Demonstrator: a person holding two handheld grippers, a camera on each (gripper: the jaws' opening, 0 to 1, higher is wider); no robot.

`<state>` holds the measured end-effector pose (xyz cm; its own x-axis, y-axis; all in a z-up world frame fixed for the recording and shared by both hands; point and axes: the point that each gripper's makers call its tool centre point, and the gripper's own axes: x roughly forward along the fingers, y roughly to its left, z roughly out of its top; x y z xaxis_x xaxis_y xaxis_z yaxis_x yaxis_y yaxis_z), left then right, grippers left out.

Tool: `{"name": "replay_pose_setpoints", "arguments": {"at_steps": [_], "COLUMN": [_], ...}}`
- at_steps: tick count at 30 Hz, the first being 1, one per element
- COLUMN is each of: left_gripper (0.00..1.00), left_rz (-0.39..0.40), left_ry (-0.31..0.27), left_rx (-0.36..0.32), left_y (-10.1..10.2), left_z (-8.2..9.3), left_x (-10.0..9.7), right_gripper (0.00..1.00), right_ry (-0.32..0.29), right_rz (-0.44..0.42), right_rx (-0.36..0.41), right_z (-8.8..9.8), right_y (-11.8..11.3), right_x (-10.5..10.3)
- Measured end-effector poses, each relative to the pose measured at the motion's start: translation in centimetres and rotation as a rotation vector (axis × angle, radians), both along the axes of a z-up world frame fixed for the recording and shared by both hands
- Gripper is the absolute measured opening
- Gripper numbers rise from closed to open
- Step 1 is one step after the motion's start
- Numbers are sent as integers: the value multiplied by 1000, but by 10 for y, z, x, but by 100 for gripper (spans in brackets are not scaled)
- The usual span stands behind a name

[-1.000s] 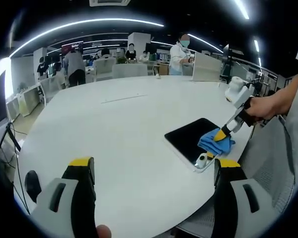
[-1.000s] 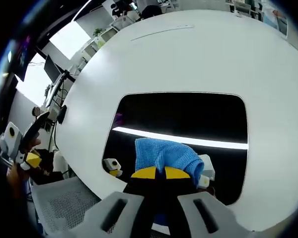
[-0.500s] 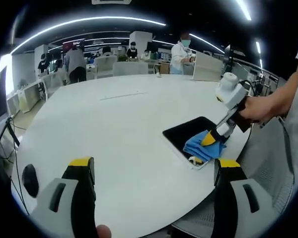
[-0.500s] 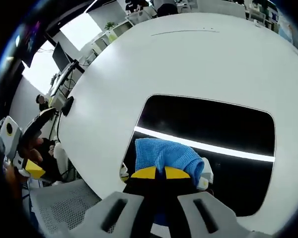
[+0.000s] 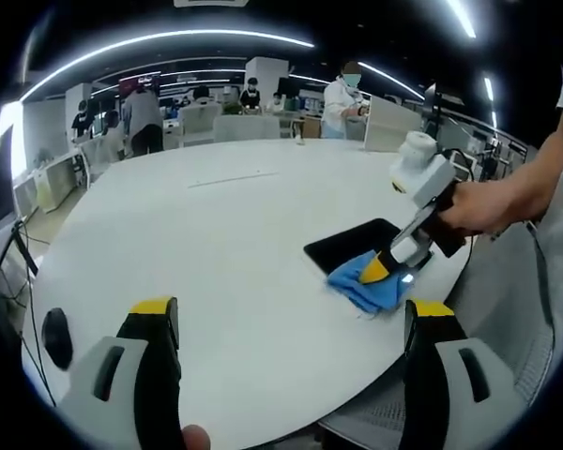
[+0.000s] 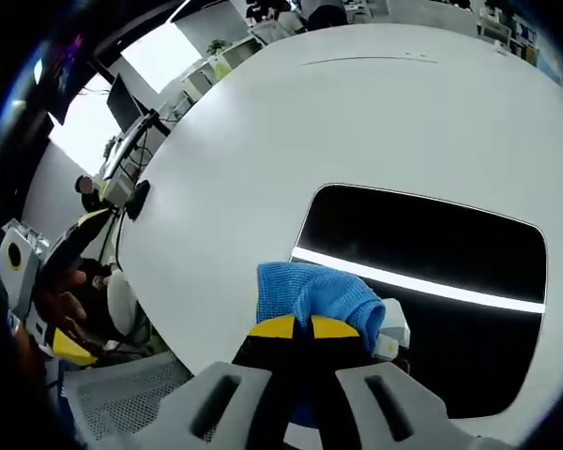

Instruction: Wipe the mirror surface with the cleaning cloth until all visible marks leave the cleaned area.

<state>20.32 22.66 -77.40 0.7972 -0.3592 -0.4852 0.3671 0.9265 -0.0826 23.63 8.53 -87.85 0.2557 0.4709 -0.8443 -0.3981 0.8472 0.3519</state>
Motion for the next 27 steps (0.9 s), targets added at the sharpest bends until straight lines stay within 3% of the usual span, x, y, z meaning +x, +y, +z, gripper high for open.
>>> {"name": "replay_pose_setpoints", "arguments": {"at_steps": [14, 27], "left_gripper": [99, 99], "left_rz": [-12, -17], "left_ry": [4, 5], "left_rx": [-7, -13], "left_y": [-3, 1], "left_z": [-3, -6], "left_x": [2, 5], "right_gripper": [0, 0], "right_ry": [30, 49], "right_rz": [8, -13], "right_rx": [15, 29], "right_z": [0, 0], "right_y": [-1, 2], "right_x": [2, 38]}}
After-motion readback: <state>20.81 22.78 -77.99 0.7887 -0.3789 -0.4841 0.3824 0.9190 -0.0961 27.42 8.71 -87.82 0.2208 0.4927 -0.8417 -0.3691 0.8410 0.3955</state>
